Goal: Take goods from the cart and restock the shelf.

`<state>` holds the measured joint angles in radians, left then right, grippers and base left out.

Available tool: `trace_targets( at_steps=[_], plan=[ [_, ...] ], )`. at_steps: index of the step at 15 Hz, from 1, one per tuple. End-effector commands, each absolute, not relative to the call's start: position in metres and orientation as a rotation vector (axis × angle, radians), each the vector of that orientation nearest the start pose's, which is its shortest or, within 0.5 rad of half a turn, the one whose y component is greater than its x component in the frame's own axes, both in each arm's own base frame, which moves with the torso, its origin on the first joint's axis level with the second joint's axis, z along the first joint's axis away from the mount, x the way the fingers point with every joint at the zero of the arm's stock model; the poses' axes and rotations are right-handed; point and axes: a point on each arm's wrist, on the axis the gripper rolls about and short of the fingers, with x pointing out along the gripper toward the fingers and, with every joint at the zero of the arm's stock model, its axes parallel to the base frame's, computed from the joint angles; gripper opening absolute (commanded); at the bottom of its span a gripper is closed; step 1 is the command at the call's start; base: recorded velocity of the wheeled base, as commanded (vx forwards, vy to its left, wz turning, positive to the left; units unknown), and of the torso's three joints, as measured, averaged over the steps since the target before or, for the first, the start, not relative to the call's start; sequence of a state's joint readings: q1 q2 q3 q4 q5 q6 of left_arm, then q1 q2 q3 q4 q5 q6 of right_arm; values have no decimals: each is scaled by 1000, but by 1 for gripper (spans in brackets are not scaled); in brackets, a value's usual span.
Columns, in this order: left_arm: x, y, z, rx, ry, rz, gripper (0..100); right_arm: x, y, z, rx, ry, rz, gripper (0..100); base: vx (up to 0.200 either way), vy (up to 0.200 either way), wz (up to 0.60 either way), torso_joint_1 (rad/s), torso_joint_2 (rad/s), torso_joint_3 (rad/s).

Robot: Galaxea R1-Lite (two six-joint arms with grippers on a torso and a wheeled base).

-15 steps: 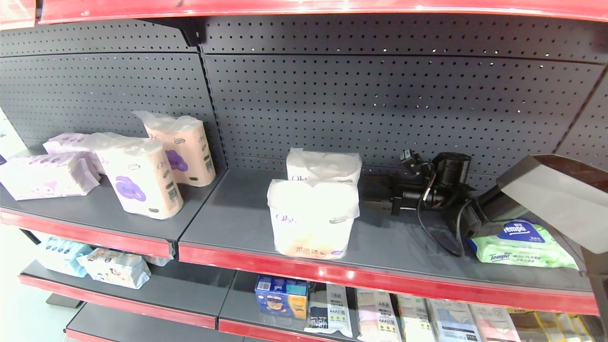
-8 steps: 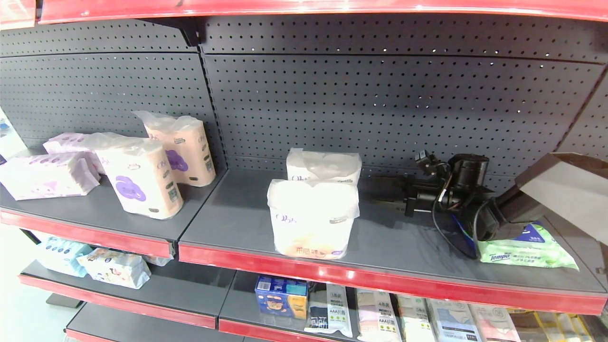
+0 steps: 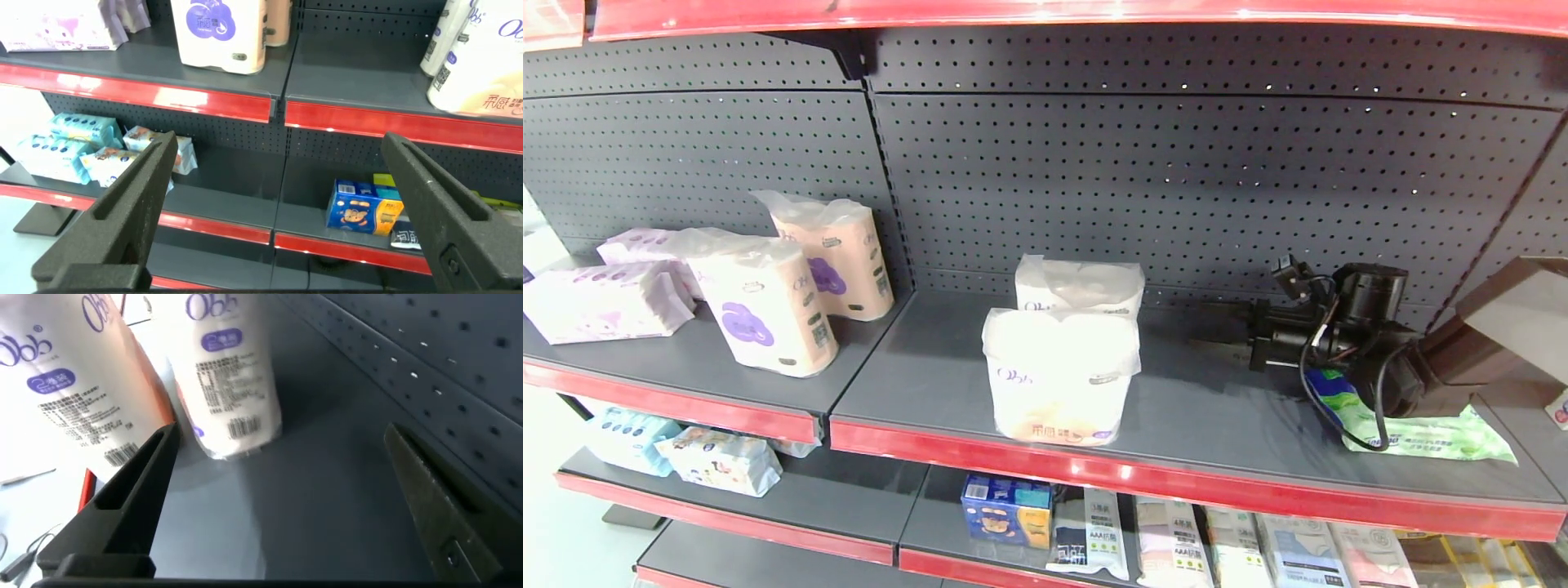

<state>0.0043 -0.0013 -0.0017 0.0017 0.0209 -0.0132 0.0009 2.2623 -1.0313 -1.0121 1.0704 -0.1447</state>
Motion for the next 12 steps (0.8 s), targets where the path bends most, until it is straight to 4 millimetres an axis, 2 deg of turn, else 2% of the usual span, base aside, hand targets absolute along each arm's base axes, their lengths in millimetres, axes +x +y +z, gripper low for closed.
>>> trace_targets(
  at_steps=[1, 4, 7, 9, 12],
  plan=[
    [-23, 0, 76, -14, 0, 26, 100, 403, 13, 81, -19, 109, 1055, 100, 0, 0, 0, 0, 0, 0],
    [-23, 0, 76, -14, 0, 26, 100, 395, 7, 96, -37, 93, 986, 100, 0, 0, 0, 0, 0, 0],
    [-23, 0, 76, -14, 0, 26, 100, 371, -4, 112, -37, 99, 905, 100, 0, 0, 0, 0, 0, 0],
    [-23, 0, 76, -14, 0, 26, 100, 365, -5, 119, -42, 98, 856, 100, 0, 0, 0, 0, 0, 0],
    [-23, 0, 76, -14, 0, 26, 100, 336, -3, 128, -38, 132, 691, 100, 0, 0, 0, 0, 0, 0]
  ],
)
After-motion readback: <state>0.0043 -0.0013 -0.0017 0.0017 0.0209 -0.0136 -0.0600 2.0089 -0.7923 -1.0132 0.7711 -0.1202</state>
